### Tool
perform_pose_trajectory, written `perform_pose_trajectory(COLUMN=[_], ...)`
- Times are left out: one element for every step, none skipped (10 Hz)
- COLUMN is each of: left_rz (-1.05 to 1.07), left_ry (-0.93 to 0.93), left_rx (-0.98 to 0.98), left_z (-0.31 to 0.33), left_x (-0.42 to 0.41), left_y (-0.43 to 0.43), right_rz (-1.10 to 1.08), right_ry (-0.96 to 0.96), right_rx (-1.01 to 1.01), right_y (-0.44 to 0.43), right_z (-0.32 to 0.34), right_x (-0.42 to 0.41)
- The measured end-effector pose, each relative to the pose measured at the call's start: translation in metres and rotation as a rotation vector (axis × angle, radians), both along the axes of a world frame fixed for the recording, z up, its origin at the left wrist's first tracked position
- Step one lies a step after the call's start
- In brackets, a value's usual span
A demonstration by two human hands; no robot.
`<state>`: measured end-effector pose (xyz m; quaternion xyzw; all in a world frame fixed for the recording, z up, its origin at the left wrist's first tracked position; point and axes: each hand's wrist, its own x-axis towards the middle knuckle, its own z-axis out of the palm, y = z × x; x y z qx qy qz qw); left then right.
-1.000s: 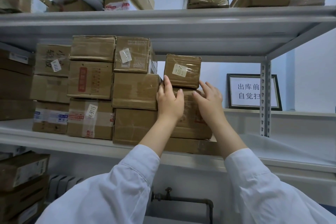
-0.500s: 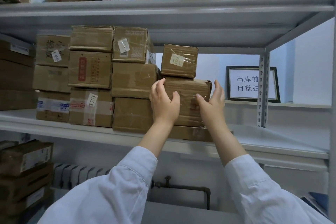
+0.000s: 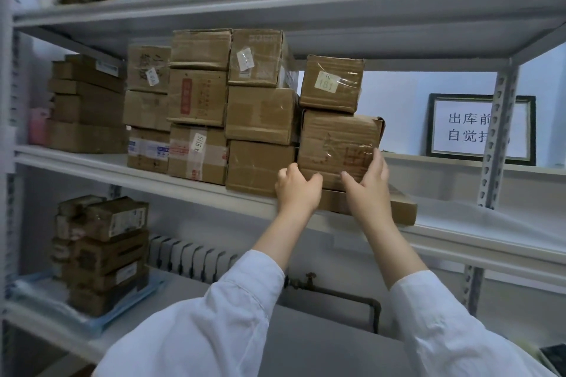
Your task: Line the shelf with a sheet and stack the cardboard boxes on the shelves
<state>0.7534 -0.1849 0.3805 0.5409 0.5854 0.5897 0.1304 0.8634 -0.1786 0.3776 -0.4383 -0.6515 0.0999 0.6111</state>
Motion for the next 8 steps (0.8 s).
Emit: perform_pose_trajectory(left_rz=[0.014, 0.038, 0.046, 0.037, 0.027, -0.009, -0.026, -0.058], left_ry=[-0.064, -0.077, -0.106, -0.131, -0.151, -0.137, -0.119, -0.166], left_rx=[-0.05, -0.079, -0.093, -0.11, -0.106, -0.11, -0.111, -0.077], left_z=[-0.006, -0.014, -0.014, -0.011, -0.012, -0.016, -0.021, -0.025], left_x=[0.007, 0.014, 0.017, 0.019, 0.017, 0.012, 0.0, -0.018], left_y=[-0.003, -0.003, -0.003, -0.003, -0.001, -0.002, -0.003, -0.008], right_rz=[-0.153, -0.384, -0.332, -0.31, -0.305, -0.289, -0.323, -0.335], right_ry=[-0.023, -0.089, -0.029, -0.027, -0.073, -0.091, -0.089, -0.079], right_rx=[-0.06, -0.2, -0.231, -0.221, -0.224, -0.23, -0.192, -0.093], right_y=[-0.001, 0.0, 0.002, 0.001, 0.003, 0.0, -0.004, -0.009], right_z=[-0.005, -0.009, -0.009, -0.01, -0.013, -0.014, -0.016, -0.016], right_x=[0.011, 0.02, 0.027, 0.03, 0.031, 0.03, 0.025, 0.01])
